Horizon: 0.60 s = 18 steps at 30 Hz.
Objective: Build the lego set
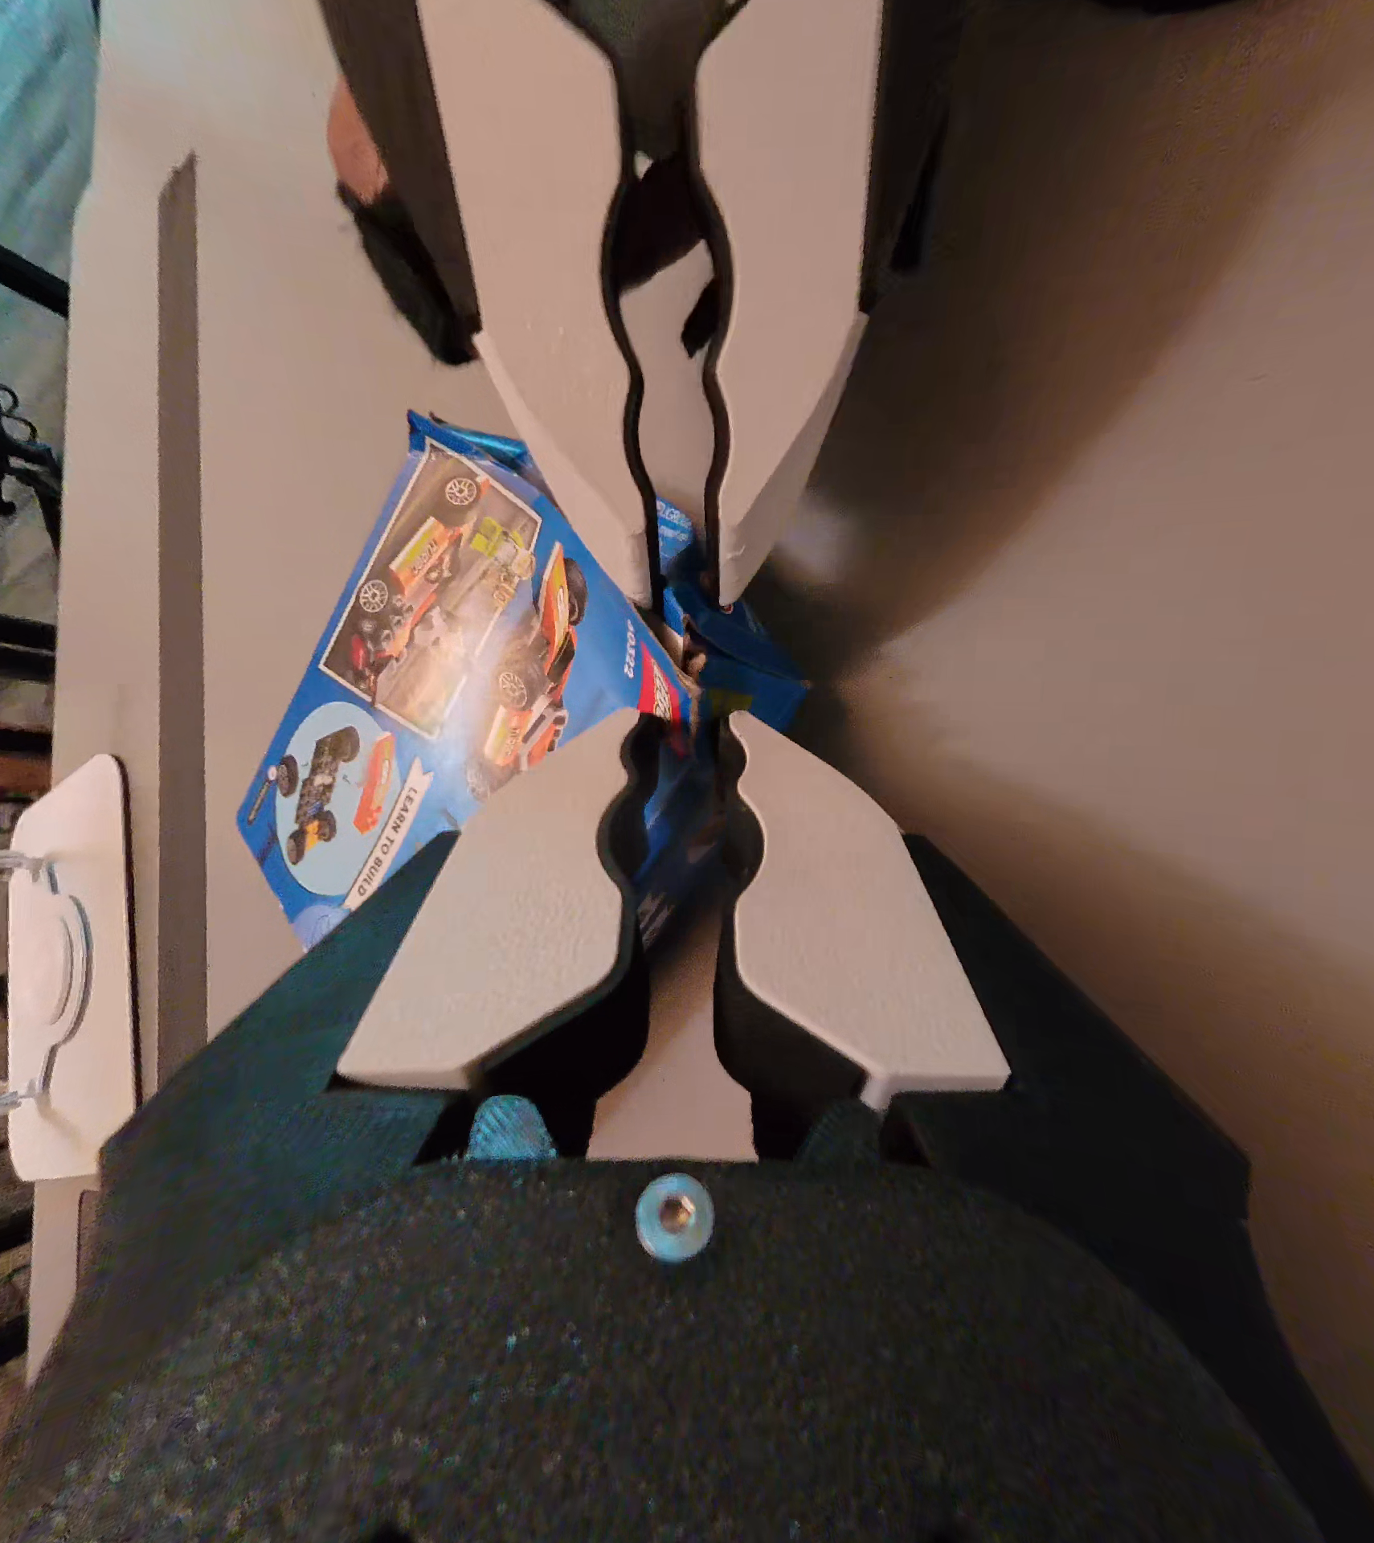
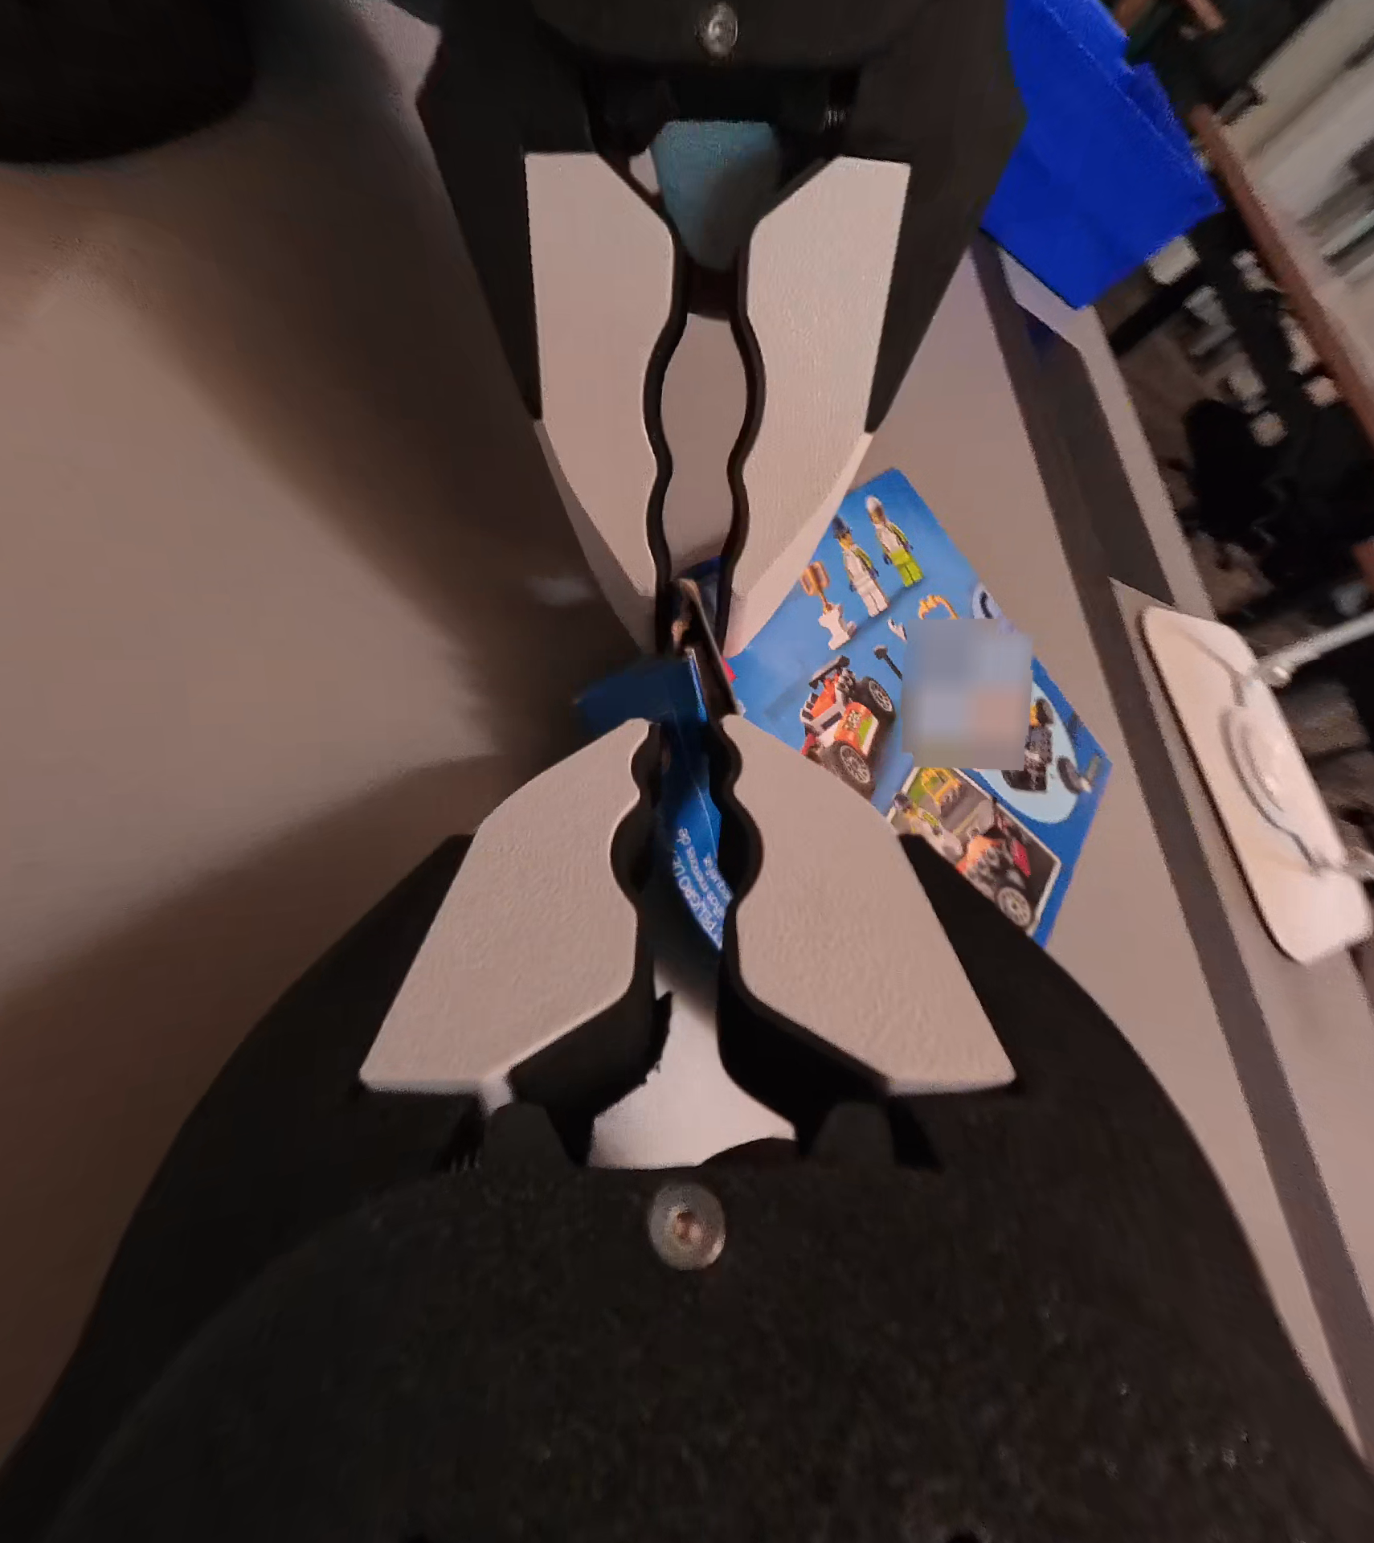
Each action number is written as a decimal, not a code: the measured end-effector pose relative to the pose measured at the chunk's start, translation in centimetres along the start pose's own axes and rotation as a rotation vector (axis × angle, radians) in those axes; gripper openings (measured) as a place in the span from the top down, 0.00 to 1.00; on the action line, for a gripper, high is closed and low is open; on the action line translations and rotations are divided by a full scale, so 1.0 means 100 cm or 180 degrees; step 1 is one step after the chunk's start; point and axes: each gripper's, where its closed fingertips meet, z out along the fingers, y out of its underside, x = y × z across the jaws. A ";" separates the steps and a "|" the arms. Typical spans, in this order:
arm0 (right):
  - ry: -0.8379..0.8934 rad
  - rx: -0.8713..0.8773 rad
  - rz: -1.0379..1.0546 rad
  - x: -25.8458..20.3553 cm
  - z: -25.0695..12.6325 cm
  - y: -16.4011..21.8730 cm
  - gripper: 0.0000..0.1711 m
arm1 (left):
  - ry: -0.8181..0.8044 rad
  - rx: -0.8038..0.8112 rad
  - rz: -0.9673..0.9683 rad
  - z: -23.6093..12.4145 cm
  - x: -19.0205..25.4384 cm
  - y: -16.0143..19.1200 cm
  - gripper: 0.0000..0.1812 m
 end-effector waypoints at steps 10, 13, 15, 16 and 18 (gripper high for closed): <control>0.0739 -0.0485 -0.0111 -0.006 -0.006 0.009 1.00 | -0.0045 -0.0227 0.0008 0.006 0.002 -0.002 0.93; 0.0678 -0.0435 0.0210 -0.005 -0.007 -0.008 0.94 | -0.0109 -0.0289 -0.0038 0.007 0.002 -0.004 0.93; 0.0714 -0.0540 0.0392 -0.003 -0.005 -0.007 0.93 | -0.0143 -0.0308 -0.0034 0.007 0.002 -0.005 0.93; 0.0788 -0.0561 0.0401 0.000 -0.005 -0.005 0.95 | -0.0168 -0.0315 -0.0034 0.008 0.001 -0.005 0.93; 0.0876 -0.0595 0.0352 0.002 -0.006 -0.004 0.97 | -0.0203 -0.0334 -0.0018 0.008 0.002 -0.005 0.93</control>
